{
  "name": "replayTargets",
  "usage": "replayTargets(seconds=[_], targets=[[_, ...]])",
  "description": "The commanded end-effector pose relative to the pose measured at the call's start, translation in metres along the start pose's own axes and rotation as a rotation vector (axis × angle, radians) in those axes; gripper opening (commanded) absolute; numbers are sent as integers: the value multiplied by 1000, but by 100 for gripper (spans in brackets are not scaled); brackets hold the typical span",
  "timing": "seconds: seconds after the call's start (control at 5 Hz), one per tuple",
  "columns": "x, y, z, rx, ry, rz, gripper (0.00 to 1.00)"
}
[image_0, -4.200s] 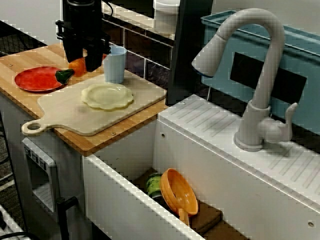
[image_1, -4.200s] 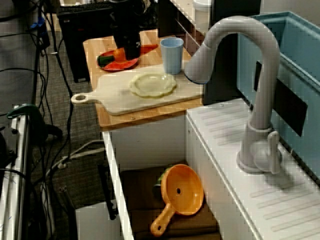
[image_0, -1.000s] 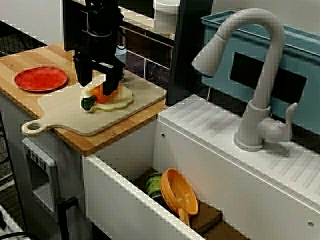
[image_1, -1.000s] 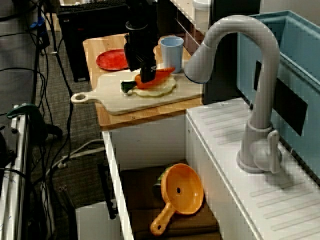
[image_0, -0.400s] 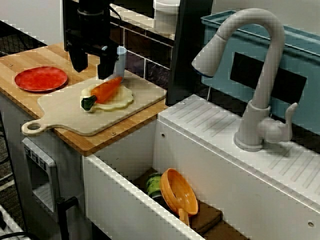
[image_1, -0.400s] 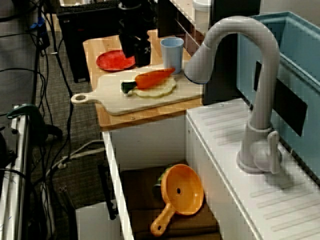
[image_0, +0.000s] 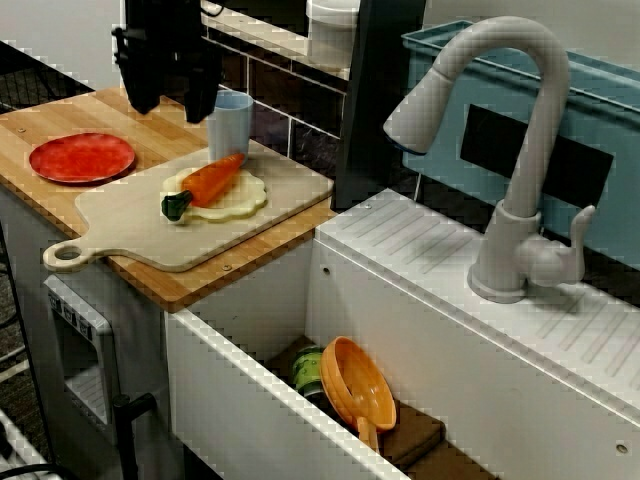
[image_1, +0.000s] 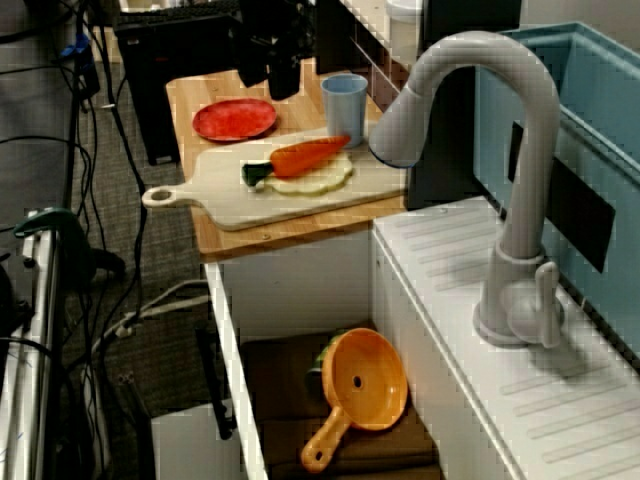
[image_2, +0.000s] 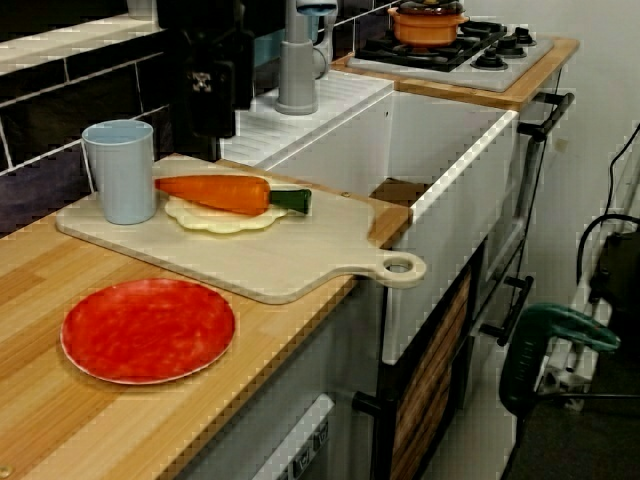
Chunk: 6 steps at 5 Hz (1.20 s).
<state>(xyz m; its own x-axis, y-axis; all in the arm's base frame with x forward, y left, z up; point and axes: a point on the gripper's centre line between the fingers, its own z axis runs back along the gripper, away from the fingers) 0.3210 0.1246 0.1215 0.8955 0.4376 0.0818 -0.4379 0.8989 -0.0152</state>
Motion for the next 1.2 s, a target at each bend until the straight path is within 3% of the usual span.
replayTargets(seconds=[0.0, 0.4, 1.0], targets=[[24, 13, 27, 25, -81, 224, 100], [52, 12, 14, 28, -110, 364, 100], [64, 11, 5, 11, -105, 417, 100]])
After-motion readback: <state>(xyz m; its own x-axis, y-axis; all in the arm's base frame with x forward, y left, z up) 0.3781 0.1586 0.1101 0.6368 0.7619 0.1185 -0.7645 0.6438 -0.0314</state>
